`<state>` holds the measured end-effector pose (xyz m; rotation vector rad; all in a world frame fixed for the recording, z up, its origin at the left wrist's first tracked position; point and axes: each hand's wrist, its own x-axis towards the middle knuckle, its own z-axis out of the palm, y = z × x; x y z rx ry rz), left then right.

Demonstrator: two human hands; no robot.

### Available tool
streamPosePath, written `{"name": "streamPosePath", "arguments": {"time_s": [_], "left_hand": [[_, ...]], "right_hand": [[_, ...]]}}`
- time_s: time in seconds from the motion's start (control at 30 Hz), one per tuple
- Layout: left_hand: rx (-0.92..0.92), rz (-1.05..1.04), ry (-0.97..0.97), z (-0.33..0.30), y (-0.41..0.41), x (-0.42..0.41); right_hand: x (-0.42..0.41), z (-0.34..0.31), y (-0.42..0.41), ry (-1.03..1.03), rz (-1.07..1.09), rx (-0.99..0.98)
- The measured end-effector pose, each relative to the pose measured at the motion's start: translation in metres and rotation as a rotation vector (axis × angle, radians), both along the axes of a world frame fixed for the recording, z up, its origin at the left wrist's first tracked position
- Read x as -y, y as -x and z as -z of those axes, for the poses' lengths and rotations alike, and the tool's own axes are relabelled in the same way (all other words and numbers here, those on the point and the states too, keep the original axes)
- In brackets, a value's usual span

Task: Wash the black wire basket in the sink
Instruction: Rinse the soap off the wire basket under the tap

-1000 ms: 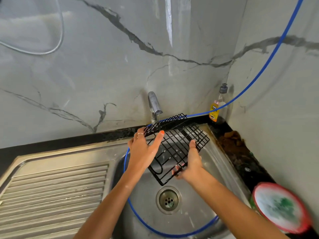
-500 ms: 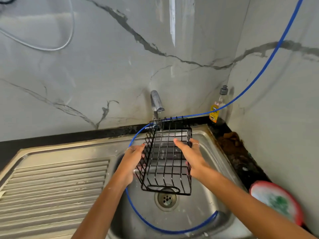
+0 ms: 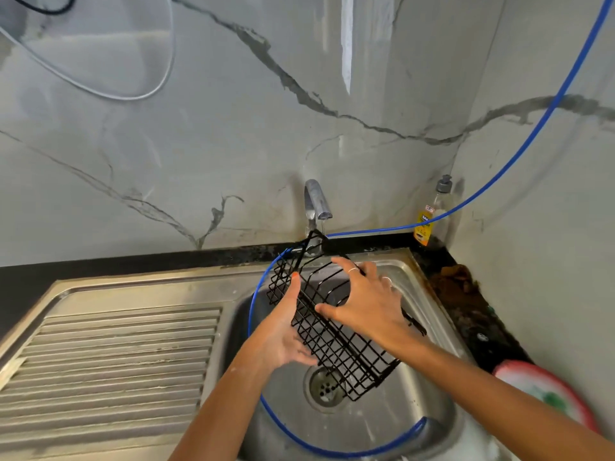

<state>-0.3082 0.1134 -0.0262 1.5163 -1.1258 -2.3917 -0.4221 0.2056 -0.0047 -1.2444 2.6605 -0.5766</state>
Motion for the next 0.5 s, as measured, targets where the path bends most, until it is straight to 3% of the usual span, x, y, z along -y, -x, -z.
{"name": "streamPosePath", "arguments": {"time_s": [0.1, 0.33, 0.5], "left_hand": [[-0.153, -0.023, 0.007, -0.012, 0.013, -0.005], [-0.111, -0.268, 0.084, -0.001, 0.018, 0.01], [-0.16, -0.522, 0.033, 0.026, 0.026, 0.019]], "right_hand": [[0.005, -0.001, -0.014, -0.024, -0.068, -0.23], [0.007, 0.023, -0.026, -0.069, -0.225, -0.505], [0.002, 0.033, -0.028, 0.042, -0.326, -0.648]]}}
